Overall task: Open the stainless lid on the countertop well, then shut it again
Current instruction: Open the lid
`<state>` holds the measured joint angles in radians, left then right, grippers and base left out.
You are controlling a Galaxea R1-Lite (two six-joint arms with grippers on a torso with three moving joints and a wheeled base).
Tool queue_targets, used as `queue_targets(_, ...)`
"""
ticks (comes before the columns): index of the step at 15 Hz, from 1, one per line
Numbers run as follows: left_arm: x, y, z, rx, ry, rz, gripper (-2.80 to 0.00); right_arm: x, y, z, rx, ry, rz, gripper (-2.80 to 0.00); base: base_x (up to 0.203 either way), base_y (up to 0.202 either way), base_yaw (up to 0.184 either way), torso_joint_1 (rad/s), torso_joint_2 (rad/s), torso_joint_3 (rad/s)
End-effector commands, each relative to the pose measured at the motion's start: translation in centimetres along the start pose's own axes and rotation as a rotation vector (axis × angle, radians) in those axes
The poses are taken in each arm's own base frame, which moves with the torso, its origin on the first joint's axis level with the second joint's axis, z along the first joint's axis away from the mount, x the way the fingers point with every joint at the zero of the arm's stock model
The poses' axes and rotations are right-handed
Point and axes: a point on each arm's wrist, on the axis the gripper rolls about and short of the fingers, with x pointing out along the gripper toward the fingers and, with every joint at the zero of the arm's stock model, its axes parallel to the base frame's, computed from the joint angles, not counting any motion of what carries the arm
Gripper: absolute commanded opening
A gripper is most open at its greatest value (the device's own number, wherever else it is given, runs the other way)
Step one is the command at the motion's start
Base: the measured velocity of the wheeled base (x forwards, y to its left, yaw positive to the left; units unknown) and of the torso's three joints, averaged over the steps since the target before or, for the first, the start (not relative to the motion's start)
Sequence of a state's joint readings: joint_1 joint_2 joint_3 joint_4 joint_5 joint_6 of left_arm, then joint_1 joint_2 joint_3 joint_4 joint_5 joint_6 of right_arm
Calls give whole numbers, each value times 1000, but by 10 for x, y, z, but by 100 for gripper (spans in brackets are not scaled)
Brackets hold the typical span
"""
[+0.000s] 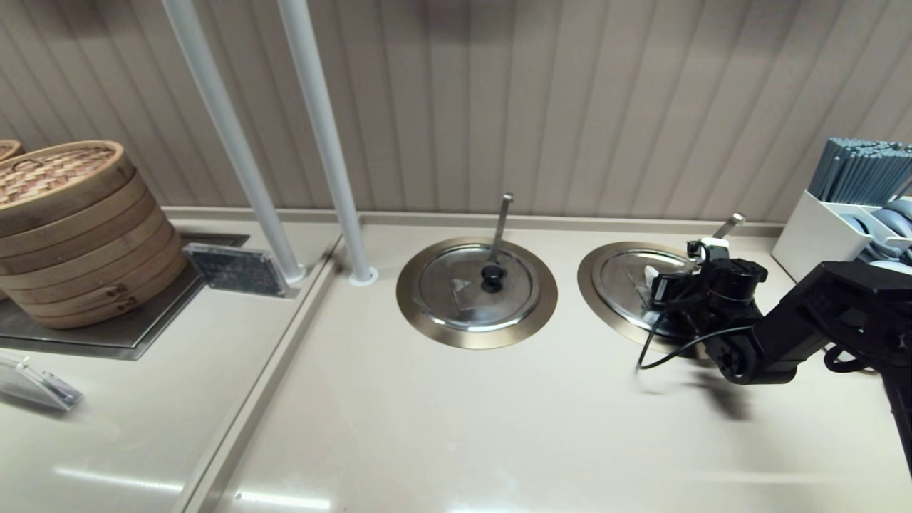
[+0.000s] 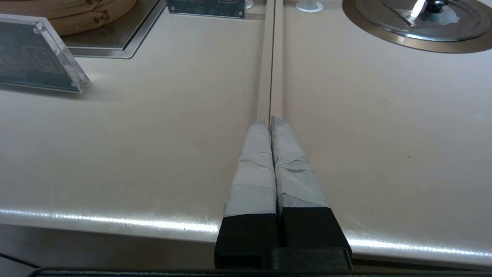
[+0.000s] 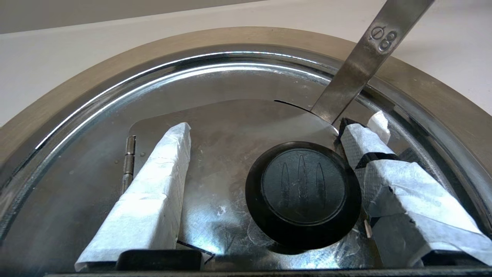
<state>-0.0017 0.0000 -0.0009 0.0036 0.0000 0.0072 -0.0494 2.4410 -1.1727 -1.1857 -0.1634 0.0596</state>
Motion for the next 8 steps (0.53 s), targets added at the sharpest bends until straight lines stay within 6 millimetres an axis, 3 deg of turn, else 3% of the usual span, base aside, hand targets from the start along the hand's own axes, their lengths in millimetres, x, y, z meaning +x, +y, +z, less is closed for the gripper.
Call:
queue_targets(1,0,0,0,0,-1,0,-280,-2,0,8,5,-22,1,0,0,0,0,0,0,0)
queue_targets(8,0,0,0,0,0,0,-280,-11,10,18,9,-31,20,0,0,0,0,0,0,0)
